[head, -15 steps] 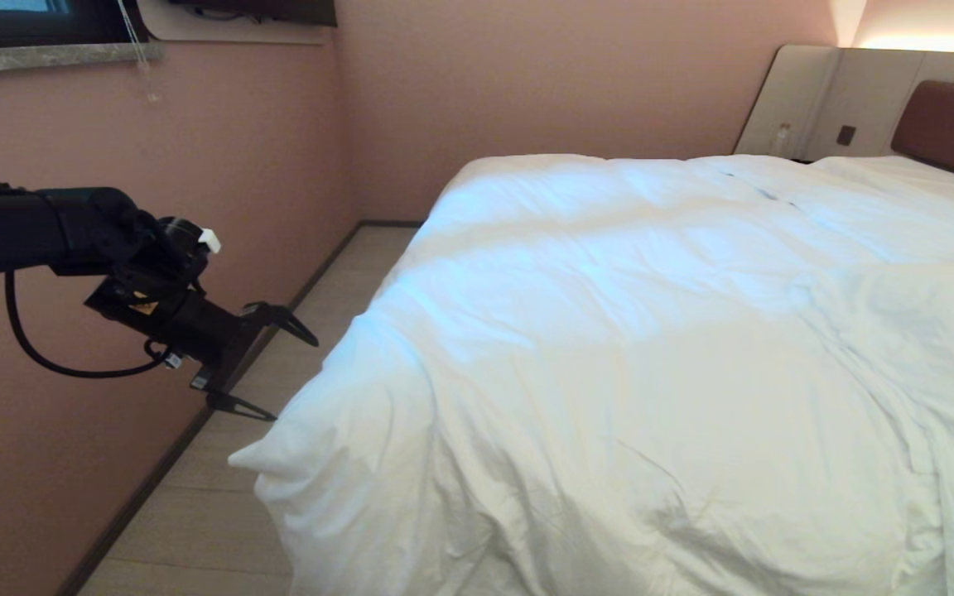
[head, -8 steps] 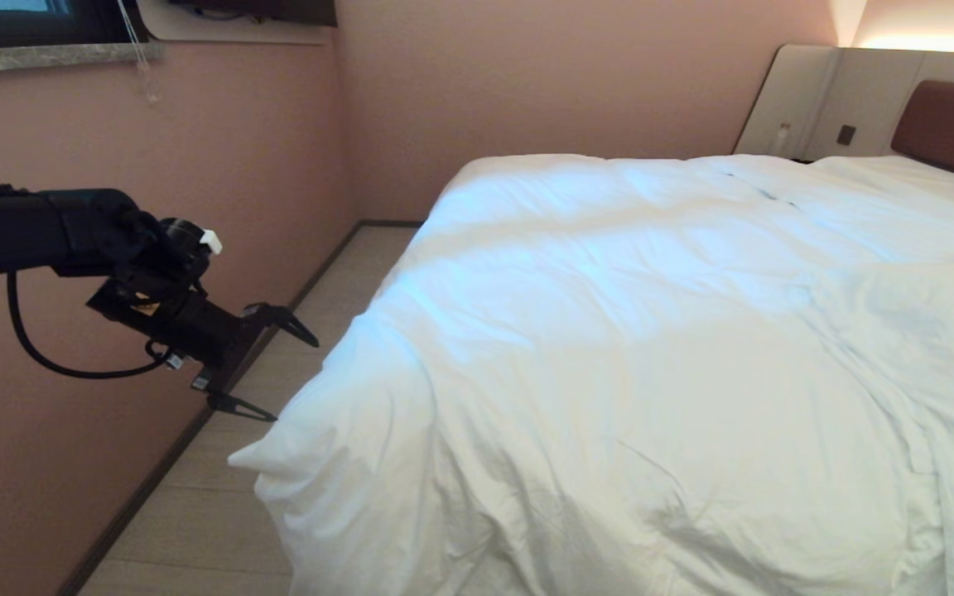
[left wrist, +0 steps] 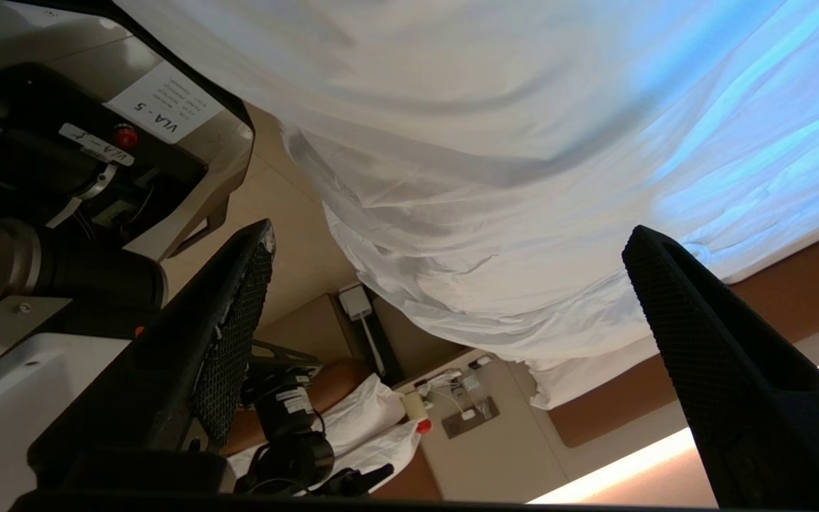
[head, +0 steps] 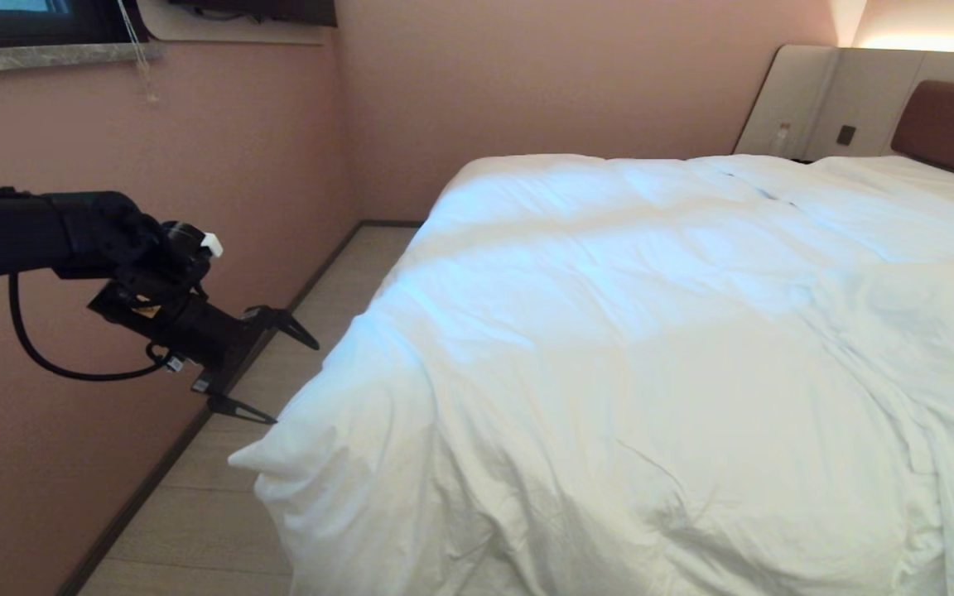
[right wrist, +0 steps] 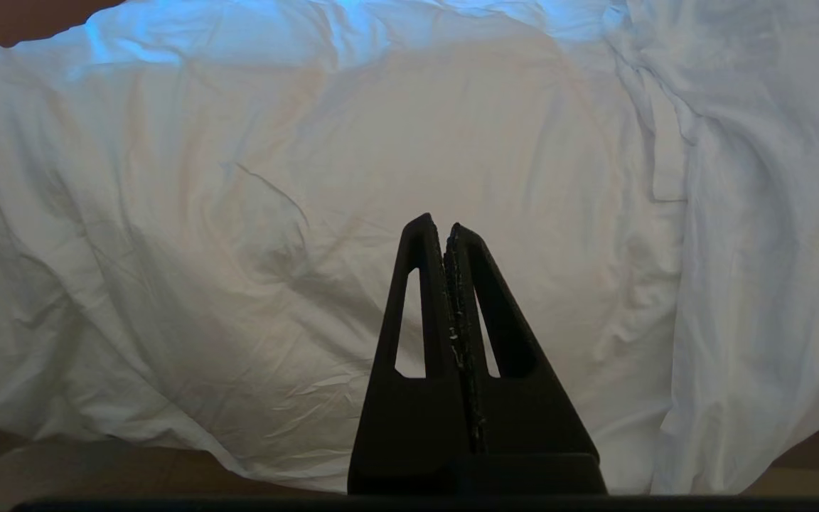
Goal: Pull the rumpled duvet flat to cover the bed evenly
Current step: Flatten the corners of the folded blanket
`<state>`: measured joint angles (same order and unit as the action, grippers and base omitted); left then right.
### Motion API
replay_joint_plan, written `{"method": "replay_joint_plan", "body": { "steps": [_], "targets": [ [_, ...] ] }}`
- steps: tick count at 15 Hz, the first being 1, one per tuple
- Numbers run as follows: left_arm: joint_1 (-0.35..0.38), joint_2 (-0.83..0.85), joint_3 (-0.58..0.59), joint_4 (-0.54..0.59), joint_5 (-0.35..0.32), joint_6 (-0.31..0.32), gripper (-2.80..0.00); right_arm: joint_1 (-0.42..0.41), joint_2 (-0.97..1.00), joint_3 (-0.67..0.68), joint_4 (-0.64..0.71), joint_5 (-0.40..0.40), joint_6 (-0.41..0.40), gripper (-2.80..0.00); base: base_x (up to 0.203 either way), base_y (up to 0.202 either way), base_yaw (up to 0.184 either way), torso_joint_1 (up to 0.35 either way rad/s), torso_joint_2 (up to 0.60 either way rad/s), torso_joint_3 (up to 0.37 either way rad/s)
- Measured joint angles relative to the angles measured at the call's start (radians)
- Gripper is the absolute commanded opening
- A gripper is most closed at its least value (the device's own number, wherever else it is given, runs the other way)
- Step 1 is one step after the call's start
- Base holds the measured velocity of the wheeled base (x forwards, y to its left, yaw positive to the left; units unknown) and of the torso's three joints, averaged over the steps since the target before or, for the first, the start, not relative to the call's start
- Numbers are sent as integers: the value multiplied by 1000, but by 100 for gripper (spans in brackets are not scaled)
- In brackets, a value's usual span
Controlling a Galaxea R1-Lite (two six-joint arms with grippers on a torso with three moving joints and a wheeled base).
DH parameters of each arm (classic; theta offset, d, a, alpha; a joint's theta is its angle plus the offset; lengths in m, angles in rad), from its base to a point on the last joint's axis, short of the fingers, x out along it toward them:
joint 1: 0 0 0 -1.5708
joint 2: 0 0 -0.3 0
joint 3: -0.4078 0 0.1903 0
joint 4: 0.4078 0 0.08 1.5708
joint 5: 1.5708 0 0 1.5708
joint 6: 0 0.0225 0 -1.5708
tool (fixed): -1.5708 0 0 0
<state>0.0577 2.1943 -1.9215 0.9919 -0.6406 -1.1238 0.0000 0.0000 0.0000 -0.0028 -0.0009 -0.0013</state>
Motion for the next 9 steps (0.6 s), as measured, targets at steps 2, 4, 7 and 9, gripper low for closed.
{"method": "replay_joint_plan", "body": {
  "steps": [2,4,7,9],
  "targets": [
    [0,1,2,0,0,0,0,0,0,0,0,1,0,-280,0,0,0,0,0,0],
    [0,1,2,0,0,0,0,0,0,0,0,0,0,-280,0,0,0,-71,144,87],
    [0,0,3,0,-2,-1,0,0,0,0,0,0,0,-280,0,0,0,-156,379,228],
    [0,-1,3,0,-1,0,0,0,0,0,0,0,0,-280,0,0,0,-152,398,246]
  ]
}}
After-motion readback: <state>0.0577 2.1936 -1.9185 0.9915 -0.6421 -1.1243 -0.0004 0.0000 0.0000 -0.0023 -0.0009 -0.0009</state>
